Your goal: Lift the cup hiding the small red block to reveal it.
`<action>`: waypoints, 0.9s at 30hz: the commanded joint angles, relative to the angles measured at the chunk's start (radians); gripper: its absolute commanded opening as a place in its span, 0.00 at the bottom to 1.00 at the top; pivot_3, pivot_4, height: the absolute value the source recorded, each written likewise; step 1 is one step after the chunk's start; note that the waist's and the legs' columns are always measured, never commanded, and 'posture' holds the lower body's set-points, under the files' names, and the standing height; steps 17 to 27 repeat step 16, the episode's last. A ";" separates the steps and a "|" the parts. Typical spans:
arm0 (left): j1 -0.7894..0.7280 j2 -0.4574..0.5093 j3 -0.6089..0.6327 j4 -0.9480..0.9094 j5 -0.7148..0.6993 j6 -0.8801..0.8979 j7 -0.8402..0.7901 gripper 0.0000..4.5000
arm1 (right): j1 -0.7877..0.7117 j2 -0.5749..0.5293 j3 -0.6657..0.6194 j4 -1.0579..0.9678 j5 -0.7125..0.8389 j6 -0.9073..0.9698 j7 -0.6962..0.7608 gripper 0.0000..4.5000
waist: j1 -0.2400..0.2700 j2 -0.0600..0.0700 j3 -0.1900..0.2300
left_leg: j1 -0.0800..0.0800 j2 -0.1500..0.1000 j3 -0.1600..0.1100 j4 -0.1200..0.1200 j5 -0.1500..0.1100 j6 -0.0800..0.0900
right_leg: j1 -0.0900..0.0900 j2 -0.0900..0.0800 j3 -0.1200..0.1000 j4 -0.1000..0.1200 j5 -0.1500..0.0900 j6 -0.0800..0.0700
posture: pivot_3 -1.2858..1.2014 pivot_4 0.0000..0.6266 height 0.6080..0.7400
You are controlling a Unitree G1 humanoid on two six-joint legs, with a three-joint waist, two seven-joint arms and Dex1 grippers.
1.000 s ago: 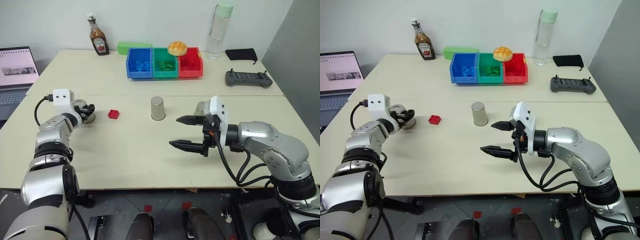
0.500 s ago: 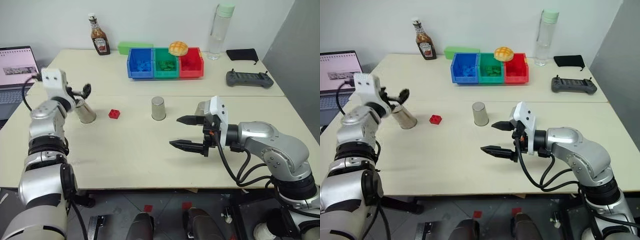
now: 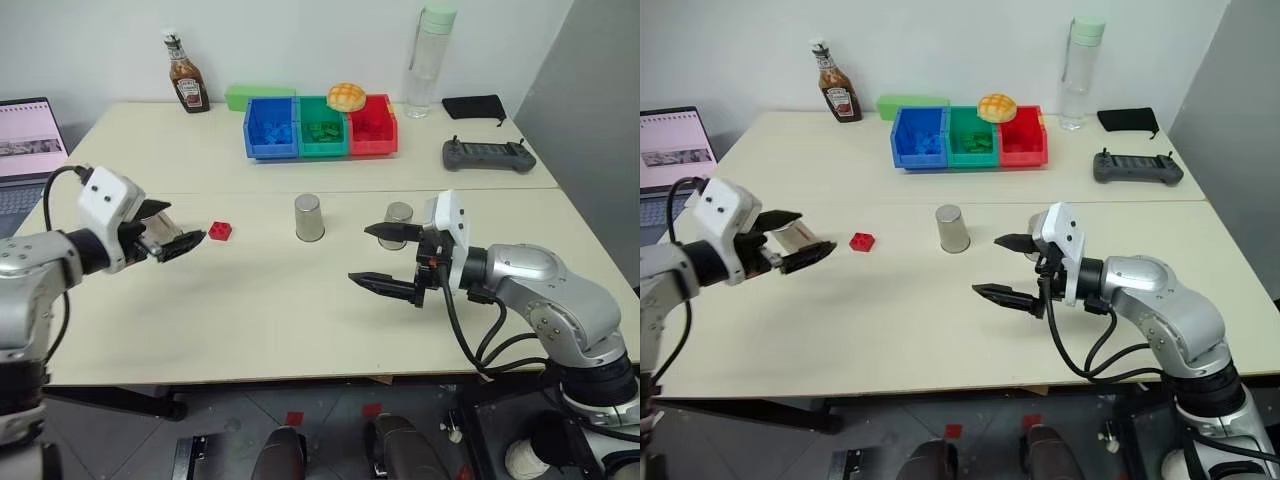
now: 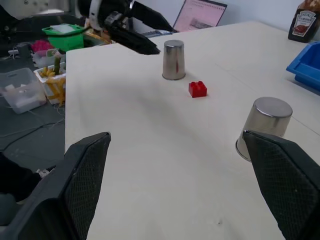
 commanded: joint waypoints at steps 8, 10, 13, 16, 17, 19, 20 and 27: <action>0.208 0.042 0.161 -0.040 -0.004 0.020 -0.029 0.98 | -0.030 -0.062 -0.031 0.047 0.001 0.000 0.083 1.00 | 0.006 0.000 0.000 | 0.001 0.000 0.000 0.000 0.000 0.000 | 0.000 0.000 0.000 -0.001 0.000 0.000 | 0.52 0.24 1.00; 0.213 0.035 0.165 -0.034 -0.005 0.020 -0.020 0.98 | -0.033 -0.064 -0.029 0.052 -0.002 0.000 0.089 1.00 | 0.006 0.000 0.000 | 0.000 0.000 0.001 0.000 0.000 0.000 | 0.000 0.000 0.001 -0.001 0.000 0.000 | 0.52 0.24 1.00; 0.209 0.024 0.172 -0.022 -0.014 0.020 -0.007 0.98 | -0.038 -0.065 -0.026 0.060 -0.003 0.001 0.096 1.00 | 0.007 0.000 0.000 | 0.000 0.000 0.001 0.000 0.000 0.000 | 0.000 0.000 0.001 -0.001 0.000 0.000 | 0.52 0.24 1.00; 0.212 0.018 0.170 -0.022 -0.009 -0.010 -0.008 0.98 | -0.040 -0.066 -0.026 0.062 -0.004 0.001 0.098 1.00 | 0.007 0.000 0.000 | 0.000 0.000 0.001 0.000 0.000 0.000 | 0.000 0.000 0.001 -0.001 0.000 0.000 | 0.52 0.24 1.00; 0.212 0.018 0.170 -0.022 -0.009 -0.010 -0.008 0.98 | -0.040 -0.066 -0.026 0.062 -0.004 0.001 0.098 1.00 | 0.007 0.000 0.000 | 0.000 0.000 0.001 0.000 0.000 0.000 | 0.000 0.000 0.001 -0.001 0.000 0.000 | 0.52 0.24 1.00; 0.212 0.018 0.170 -0.022 -0.009 -0.010 -0.008 0.98 | -0.040 -0.066 -0.026 0.062 -0.004 0.001 0.098 1.00 | 0.007 0.000 0.000 | 0.000 0.000 0.001 0.000 0.000 0.000 | 0.000 0.000 0.001 -0.001 0.000 0.000 | 0.52 0.24 1.00; 0.212 0.018 0.170 -0.022 -0.009 -0.010 -0.008 0.98 | -0.040 -0.066 -0.026 0.062 -0.004 0.001 0.098 1.00 | 0.007 0.000 0.000 | 0.000 0.000 0.001 0.000 0.000 0.000 | 0.000 0.000 0.001 -0.001 0.000 0.000 | 0.52 0.24 1.00; 0.212 0.018 0.170 -0.022 -0.009 -0.010 -0.008 0.98 | -0.040 -0.066 -0.026 0.062 -0.004 0.001 0.098 1.00 | 0.007 0.000 0.000 | 0.000 0.000 0.001 0.000 0.000 0.000 | 0.000 0.000 0.001 -0.001 0.000 0.000 | 0.52 0.24 1.00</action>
